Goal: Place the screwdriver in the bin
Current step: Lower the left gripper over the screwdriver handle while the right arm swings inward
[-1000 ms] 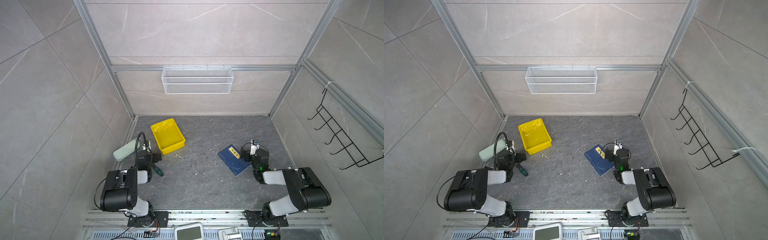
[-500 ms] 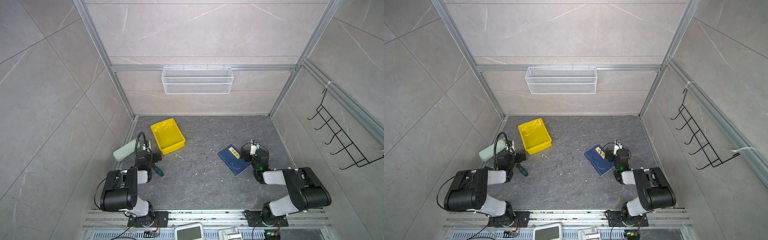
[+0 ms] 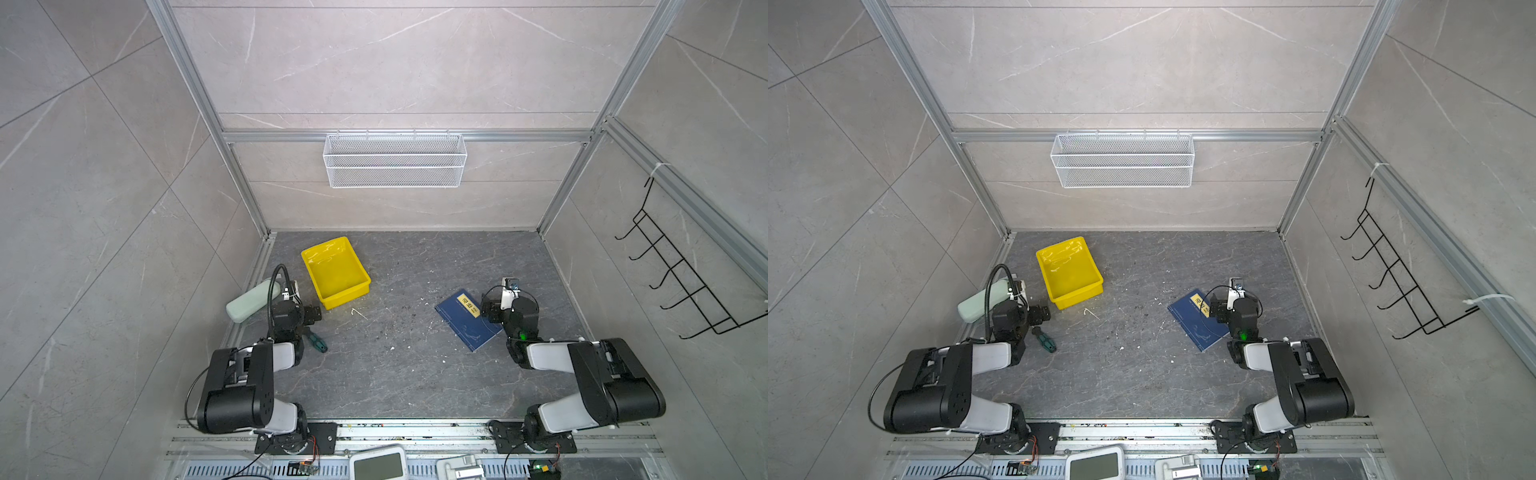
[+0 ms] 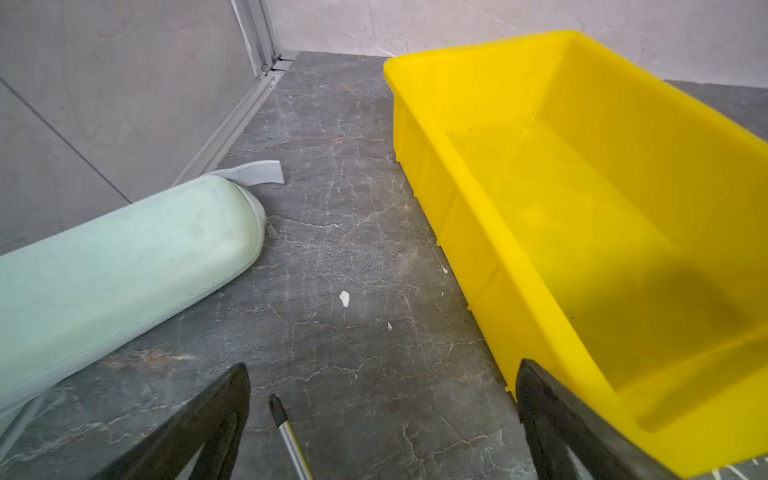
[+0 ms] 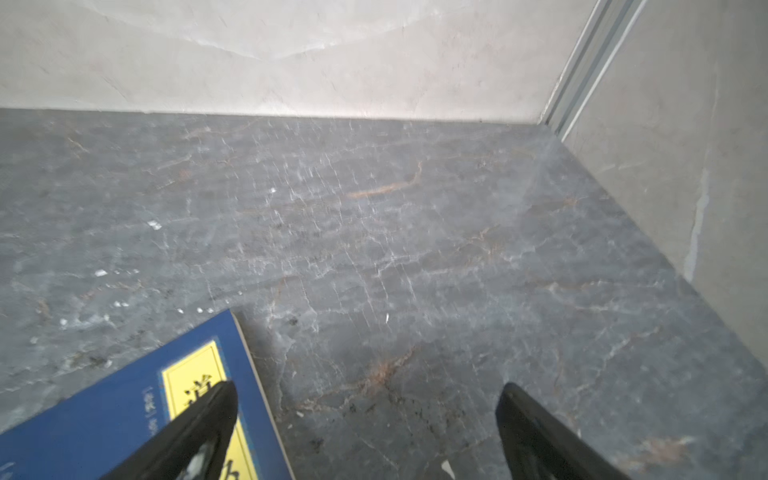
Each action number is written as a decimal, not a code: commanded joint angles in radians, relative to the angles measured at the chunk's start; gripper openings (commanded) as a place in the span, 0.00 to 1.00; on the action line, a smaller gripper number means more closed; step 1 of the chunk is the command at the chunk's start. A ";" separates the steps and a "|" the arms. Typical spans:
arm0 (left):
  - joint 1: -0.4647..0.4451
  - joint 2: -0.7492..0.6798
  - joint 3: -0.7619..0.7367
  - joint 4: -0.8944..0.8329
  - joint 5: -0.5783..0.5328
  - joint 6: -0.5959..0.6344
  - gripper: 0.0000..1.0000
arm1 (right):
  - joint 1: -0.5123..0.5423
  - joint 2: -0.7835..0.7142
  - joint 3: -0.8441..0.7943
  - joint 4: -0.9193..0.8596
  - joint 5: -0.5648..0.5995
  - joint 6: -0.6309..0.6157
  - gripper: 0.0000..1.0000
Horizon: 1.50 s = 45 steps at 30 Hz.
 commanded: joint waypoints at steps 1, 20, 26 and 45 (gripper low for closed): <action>-0.021 -0.134 0.045 -0.147 -0.090 -0.047 1.00 | 0.003 -0.129 0.000 -0.083 -0.039 -0.013 0.99; -0.205 -0.358 0.400 -1.110 -0.243 -0.465 1.00 | 0.410 -0.397 0.184 -0.582 -0.284 -0.144 0.99; -0.204 -0.344 0.386 -1.169 -0.277 -0.576 1.00 | 0.582 -0.319 0.302 -0.633 -0.280 -0.204 0.99; -0.197 -0.064 0.411 -1.223 -0.229 -0.836 1.00 | 0.909 0.007 0.582 -0.629 -0.408 -0.320 0.99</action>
